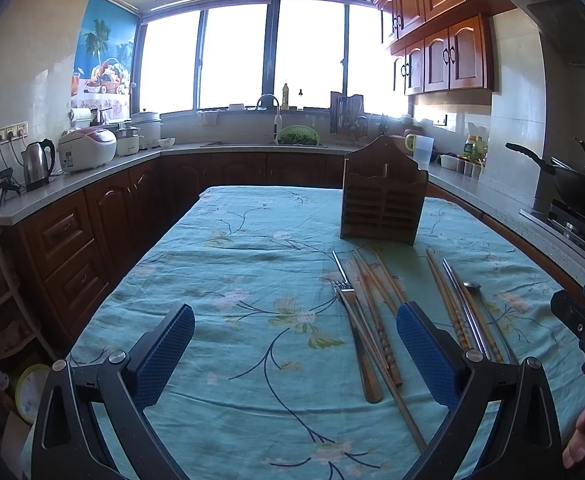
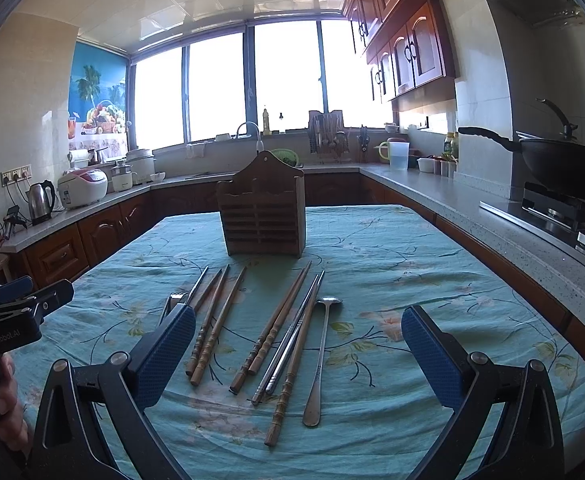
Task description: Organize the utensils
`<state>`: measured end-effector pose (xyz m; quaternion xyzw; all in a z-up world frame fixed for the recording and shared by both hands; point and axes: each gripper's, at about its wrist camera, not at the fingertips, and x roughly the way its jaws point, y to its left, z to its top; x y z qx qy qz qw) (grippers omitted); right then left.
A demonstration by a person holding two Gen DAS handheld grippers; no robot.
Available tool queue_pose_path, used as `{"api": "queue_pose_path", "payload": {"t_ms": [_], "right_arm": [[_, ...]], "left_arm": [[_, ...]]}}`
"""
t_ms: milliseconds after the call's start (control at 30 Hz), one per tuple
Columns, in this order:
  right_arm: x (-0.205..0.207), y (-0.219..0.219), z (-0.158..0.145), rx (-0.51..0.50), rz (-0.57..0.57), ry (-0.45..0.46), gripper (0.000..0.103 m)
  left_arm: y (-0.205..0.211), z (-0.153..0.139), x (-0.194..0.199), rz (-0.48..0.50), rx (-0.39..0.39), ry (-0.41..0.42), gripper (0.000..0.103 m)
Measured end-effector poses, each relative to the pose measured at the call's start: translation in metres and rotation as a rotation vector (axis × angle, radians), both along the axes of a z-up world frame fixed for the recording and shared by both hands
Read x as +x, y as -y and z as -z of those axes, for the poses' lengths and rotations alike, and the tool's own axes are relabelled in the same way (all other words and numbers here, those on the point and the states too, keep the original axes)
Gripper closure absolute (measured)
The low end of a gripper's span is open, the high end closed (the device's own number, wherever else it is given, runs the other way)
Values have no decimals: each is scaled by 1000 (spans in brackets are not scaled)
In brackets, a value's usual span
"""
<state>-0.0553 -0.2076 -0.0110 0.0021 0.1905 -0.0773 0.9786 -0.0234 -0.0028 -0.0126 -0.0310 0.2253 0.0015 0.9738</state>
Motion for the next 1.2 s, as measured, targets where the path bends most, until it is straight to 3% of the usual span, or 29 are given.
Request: {"api": "queue_pose_path", "payload": {"t_ms": [233, 433, 533, 600, 800, 933, 1033, 1200], "right_arm": [[5, 3, 1, 2, 4, -24, 1], [16, 10, -3, 31, 4, -59, 3], [26, 15, -3, 63, 0, -122, 13], [34, 20, -2, 94, -16, -147, 29], [70, 34, 10, 221, -69, -275, 61], [96, 46, 15, 300, -68, -323, 72], [118, 51, 17, 287, -61, -362, 78], [155, 56, 27, 241, -61, -440, 80]], "left_arm": [[-8, -2, 18, 20, -65, -74, 3], [-12, -7, 43, 68, -101, -168, 14], [-13, -7, 60, 97, -128, -236, 20], [-13, -7, 72, 118, -145, -282, 27], [-6, -4, 110, 181, -189, -408, 46], [0, 1, 136, 201, -192, -466, 57], [6, 7, 151, 217, -199, -510, 69], [9, 22, 176, 228, -198, -567, 79]]}}
